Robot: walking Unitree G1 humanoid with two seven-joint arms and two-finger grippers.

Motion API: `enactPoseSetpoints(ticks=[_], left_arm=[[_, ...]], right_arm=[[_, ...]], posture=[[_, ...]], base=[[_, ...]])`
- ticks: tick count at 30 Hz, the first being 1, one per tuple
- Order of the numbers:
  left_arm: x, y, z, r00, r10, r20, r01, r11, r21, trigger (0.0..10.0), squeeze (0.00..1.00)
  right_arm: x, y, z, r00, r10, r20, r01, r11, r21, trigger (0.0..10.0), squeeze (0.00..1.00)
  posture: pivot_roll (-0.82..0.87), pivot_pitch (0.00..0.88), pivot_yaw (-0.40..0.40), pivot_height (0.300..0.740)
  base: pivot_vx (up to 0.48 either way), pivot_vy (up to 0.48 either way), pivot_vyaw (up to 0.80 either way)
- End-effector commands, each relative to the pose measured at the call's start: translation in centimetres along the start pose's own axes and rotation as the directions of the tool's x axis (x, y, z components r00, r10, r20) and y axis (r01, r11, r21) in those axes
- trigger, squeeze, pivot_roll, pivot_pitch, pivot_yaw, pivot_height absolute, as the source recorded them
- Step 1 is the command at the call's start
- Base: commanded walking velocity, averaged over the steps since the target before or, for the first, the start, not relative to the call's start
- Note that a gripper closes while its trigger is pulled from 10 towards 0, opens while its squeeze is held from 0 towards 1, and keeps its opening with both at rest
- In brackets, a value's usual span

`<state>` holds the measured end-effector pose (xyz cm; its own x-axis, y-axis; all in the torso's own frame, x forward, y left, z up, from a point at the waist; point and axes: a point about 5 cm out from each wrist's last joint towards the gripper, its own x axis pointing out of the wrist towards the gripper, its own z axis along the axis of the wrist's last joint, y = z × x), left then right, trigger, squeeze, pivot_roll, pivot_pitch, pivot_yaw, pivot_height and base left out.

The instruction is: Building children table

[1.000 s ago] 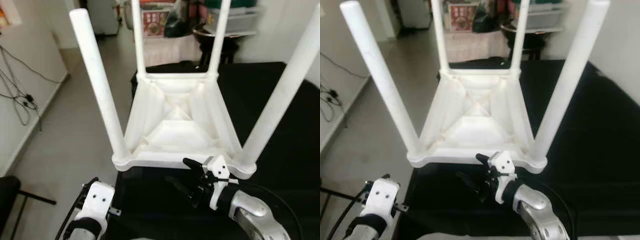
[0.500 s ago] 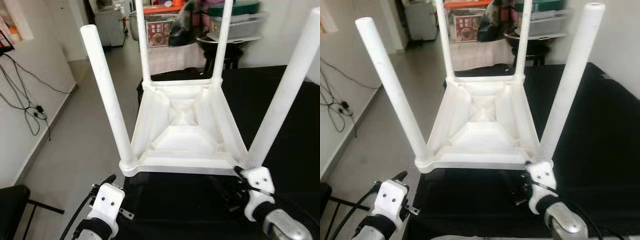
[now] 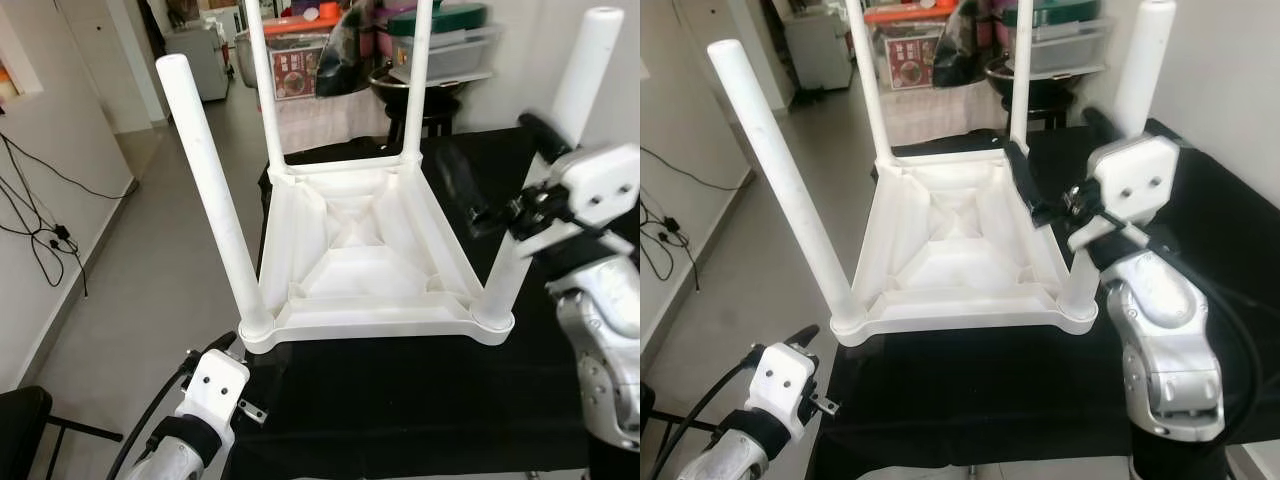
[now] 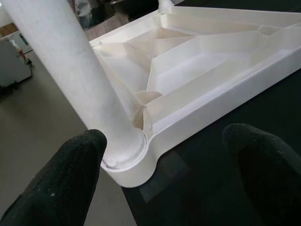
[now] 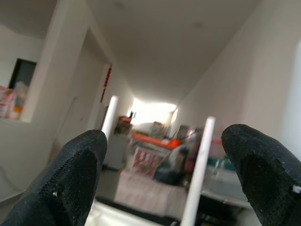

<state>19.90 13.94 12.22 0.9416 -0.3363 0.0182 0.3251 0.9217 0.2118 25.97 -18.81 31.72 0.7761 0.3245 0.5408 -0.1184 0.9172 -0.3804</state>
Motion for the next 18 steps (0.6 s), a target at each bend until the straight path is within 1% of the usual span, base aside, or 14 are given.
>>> enactPoseSetpoints(ticks=[1, 3, 4, 5, 6, 8, 9, 10, 11, 12, 13, 14, 17, 18], left_arm=[[0.0, 0.4, -0.5, 1.0, 0.0, -0.021, 0.0, 1.0, 0.009, 10.0, 0.0], [0.2, 0.4, -0.5, 1.0, -0.006, -0.016, 0.006, 1.0, 0.011, 10.0, 0.0], [0.3, 0.4, -0.5, 1.0, -0.008, -0.015, 0.008, 1.0, 0.012, 10.0, 0.0], [0.3, 0.4, -0.5, 1.0, -0.008, -0.015, 0.008, 1.0, 0.012, 10.0, 0.0], [0.3, 0.4, -0.5, 1.0, -0.009, -0.012, 0.009, 1.0, 0.012, 10.0, 0.0], [0.3, 0.4, -0.5, 1.0, -0.009, -0.012, 0.009, 1.0, 0.012, 10.0, 0.0], [0.4, 0.4, -0.4, 1.0, -0.009, -0.011, 0.01, 1.0, 0.012, 10.0, 0.0], [0.4, 0.4, -0.4, 1.0, -0.009, -0.011, 0.01, 1.0, 0.012, 10.0, 0.0], [0.5, 0.4, -0.4, 1.0, -0.01, -0.008, 0.01, 1.0, 0.012, 10.0, 0.0], [0.6, 0.5, -0.4, 1.0, -0.01, -0.006, 0.011, 1.0, 0.013, 10.0, 0.0], [0.6, 0.5, -0.4, 1.0, -0.01, -0.006, 0.011, 1.0, 0.013, 10.0, 0.0], [0.7, 0.5, -0.3, 1.0, -0.009, -0.002, 0.009, 1.0, 0.013, 10.0, 0.0], [0.8, 0.5, -0.2, 1.0, 0.003, 0.007, -0.003, 1.0, 0.013, 10.0, 0.0], [0.8, 0.5, -0.2, 1.0, 0.003, 0.007, -0.003, 1.0, 0.013, 10.0, 0.0]], right_arm=[[0.2, -0.4, 0.9, 0.999, -0.02, 0.027, 0.02, 0.999, -0.033, 10.0, 0.0], [0.8, -1.7, 2.2, 0.995, -0.07, 0.069, 0.076, 0.993, -0.09, 10.0, 0.0], [1.0, -2.2, 2.6, 0.992, -0.092, 0.084, 0.1, 0.99, -0.104, 10.0, 0.0], [1.0, -2.2, 2.6, 0.992, -0.092, 0.084, 0.1, 0.99, -0.104, 10.0, 0.0], [1.2, -2.7, 3.0, 0.988, -0.119, 0.096, 0.13, 0.985, -0.117, 10.0, 0.0], [1.2, -2.7, 3.0, 0.988, -0.119, 0.096, 0.13, 0.985, -0.117, 10.0, 0.0], [1.3, -3.2, 3.2, 0.984, -0.142, 0.103, 0.155, 0.98, -0.128, 10.0, 0.0], [1.3, -3.2, 3.2, 0.984, -0.142, 0.103, 0.155, 0.98, -0.128, 10.0, 0.0], [1.5, -4.1, 3.5, 0.978, -0.179, 0.11, 0.195, 0.969, -0.155, 10.0, 0.0], [1.6, -4.7, 3.4, 0.974, -0.203, 0.098, 0.217, 0.962, -0.164, 10.0, 0.0], [1.6, -4.7, 3.4, 0.974, -0.203, 0.098, 0.217, 0.962, -0.164, 10.0, 0.0], [1.6, -5.0, 3.0, 0.973, -0.219, 0.071, 0.228, 0.958, -0.173, 10.0, 0.0], [1.5, -4.2, 0.7, 0.978, -0.198, -0.061, 0.19, 0.976, -0.107, 10.0, 0.0], [1.5, -4.2, 0.7, 0.978, -0.198, -0.061, 0.19, 0.976, -0.107, 10.0, 0.0]], posture=[[-0.15, 0.0, 0.068, 0.74], [-0.15, 0.0, 0.075, 0.74], [-0.15, 0.0, 0.075, 0.74], [-0.15, 0.0, 0.075, 0.74], [-0.15, 0.0, 0.075, 0.74], [-0.15, 0.0, 0.075, 0.74], [-0.15, 0.0, 0.075, 0.74], [-0.15, 0.0, 0.075, 0.74], [-0.16, 0.0, 0.075, 0.74], [-0.16, 0.0, 0.073, 0.74], [-0.16, 0.0, 0.073, 0.74], [-0.15, 0.0, 0.069, 0.74], [-0.15, 0.0, 0.06, 0.74], [-0.15, 0.0, 0.06, 0.74]], base=[[0.0, 0.0, 0.0], [0.0, 0.0, 0.0], [0.0, 0.0, 0.0], [0.0, 0.0, 0.0], [0.0, 0.0, 0.0], [0.0, 0.0, 0.0], [0.0, 0.0, 0.0], [0.0, 0.0, 0.0], [0.0, 0.0, 0.0], [0.0, 0.0, 0.0], [0.0, 0.0, 0.0], [0.0, 0.0, 0.0], [0.0, 0.0, 0.0], [0.0, 0.0, 0.0]])
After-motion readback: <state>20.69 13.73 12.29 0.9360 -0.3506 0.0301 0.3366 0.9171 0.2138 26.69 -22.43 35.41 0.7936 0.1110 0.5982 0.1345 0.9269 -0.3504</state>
